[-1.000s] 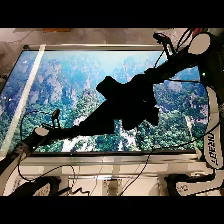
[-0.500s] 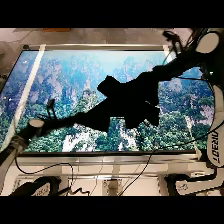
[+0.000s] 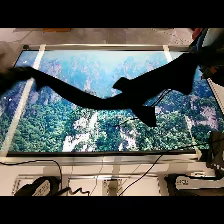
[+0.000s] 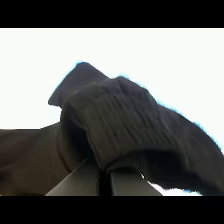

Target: Fold the clothes and pants, and hang the long-sleeved shirts on hangers.

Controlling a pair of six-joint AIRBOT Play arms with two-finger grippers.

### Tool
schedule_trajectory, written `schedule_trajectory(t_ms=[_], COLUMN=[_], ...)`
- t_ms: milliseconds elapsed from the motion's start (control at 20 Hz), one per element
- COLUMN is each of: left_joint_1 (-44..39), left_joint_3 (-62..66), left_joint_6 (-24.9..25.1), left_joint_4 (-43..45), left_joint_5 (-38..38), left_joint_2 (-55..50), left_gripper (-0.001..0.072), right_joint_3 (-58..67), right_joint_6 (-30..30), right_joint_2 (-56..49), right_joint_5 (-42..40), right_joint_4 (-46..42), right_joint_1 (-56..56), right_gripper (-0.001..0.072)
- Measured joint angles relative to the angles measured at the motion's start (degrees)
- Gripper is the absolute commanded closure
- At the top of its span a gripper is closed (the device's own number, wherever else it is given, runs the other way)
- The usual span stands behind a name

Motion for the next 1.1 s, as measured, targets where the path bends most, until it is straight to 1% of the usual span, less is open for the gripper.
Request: schedule_trajectory(t_ms=[150, 250, 400, 550, 650, 800, 900, 950, 1100], left_joint_1=[1.6, 2.8, 5.3, 8.5, 9.7, 9.7, 8.7, 8.0, 5.2], left_joint_3=[3.4, 4.5, 5.0, 5.2, 5.2, 5.2, 5.2, 5.2, 6.8], left_joint_6=[0.0, 0.0, -0.8, -4.5, -6.7, -8.3, -9.0, -9.7, -13.9], left_joint_4=[6.0, 12.2, 21.1, 28.3, 30.5, 30.9, 28.6, 27.5, 25.4], left_joint_5=[4.2, 3.7, -2.3, -8.6, -11.9, -14.2, -13.6, -12.0, -3.1], left_joint_2=[0.2, 0.2, 0.2, 0.2, -0.2, -1.9, -3.9, -4.8, -6.8], left_gripper=[0.0694, 0.0695, 0.0695, 0.0693, 0.0694, 0.0695, 0.0696, 0.0697, 0.0699], right_joint_3=[0.3, 0.3, -0.4, -2.0, -3.1, -4.3, -4.6, -4.7, -4.3], right_joint_6=[-0.3, -0.3, -0.3, -0.2, -0.1, 0.1, 1.4, 2.8, 8.5], right_joint_2=[1.1, 1.4, 1.9, 2.5, 2.4, 1.0, -0.3, -1.1, -2.3], right_joint_5=[-3.9, -4.6, -3.6, -3.4, -3.4, -5.7, -10.8, -14.9, -30.2], right_joint_4=[1.3, -0.8, -7.3, -9.7, -10.0, -9.9, -9.9, -10.4, -12.7], right_joint_1=[-3.8, -5.3, -6.4, -6.5, -5.4, -1.4, 2.4, 4.6, 10.6], right_gripper=[0.0685, 0.0686, 0.0686, 0.0686, 0.0685, 0.0686, 0.0687, 0.0688, 0.0689])
